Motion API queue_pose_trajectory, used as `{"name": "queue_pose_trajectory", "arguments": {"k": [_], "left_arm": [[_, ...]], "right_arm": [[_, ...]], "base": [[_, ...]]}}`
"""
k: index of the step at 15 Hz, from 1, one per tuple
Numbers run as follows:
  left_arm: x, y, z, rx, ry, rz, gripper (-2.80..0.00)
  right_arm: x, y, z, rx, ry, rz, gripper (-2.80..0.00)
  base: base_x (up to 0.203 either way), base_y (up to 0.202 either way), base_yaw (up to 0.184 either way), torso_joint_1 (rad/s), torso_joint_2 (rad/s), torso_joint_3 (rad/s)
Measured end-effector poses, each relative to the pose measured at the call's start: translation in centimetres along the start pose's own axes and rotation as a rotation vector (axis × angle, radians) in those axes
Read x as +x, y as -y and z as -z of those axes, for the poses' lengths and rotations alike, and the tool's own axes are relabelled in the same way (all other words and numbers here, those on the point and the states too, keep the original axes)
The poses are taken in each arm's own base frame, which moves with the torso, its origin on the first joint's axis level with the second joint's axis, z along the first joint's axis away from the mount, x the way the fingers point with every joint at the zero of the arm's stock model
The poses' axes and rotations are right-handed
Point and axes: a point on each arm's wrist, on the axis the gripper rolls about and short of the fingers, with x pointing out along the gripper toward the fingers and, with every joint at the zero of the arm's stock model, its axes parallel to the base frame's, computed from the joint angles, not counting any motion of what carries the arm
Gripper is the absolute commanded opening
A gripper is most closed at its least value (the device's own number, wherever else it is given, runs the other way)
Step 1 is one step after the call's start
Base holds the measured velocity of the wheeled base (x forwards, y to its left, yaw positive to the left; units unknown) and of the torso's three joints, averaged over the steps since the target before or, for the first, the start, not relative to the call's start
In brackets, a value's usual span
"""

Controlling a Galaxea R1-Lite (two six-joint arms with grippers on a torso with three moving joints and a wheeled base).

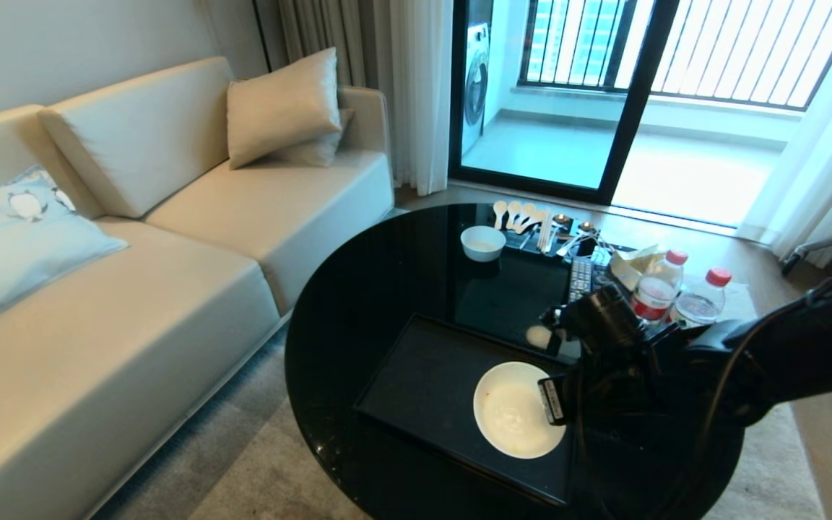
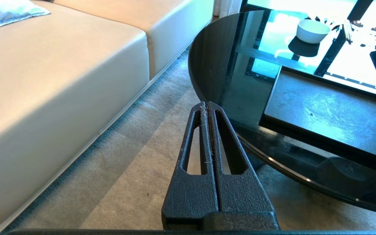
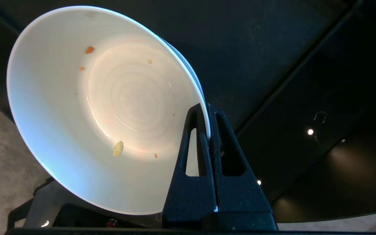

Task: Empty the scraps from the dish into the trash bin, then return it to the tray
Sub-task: Put the bowl back to the table

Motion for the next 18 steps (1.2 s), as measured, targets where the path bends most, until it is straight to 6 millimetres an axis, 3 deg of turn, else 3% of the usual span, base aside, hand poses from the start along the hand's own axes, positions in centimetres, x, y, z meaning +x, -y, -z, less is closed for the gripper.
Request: {"name": "queue_pose_trajectory", "arguments": {"k": [4,13,18], "left_arm": [[0.0,0.0,0.0,0.0,0.0,0.0,-2.8],[0.0,0.0,0.0,0.0,0.0,0.0,-2.8],[0.0,0.0,0.0,0.0,0.0,0.0,-2.8]], "right_arm": [[2.6,-0.6,-0.2,0.071,-0.064,0.022,-2.8],[7.2,-2.3,-4.0,0.226,-0.095,0.038,-2.8],[9.4,-2.3,-3.7,0.235,-0.108,0.047,-2.8]], "base": [[0.0,0.0,0.0,0.0,0.0,0.0],[0.0,0.0,0.0,0.0,0.0,0.0],[0.0,0.0,0.0,0.0,0.0,0.0]]}}
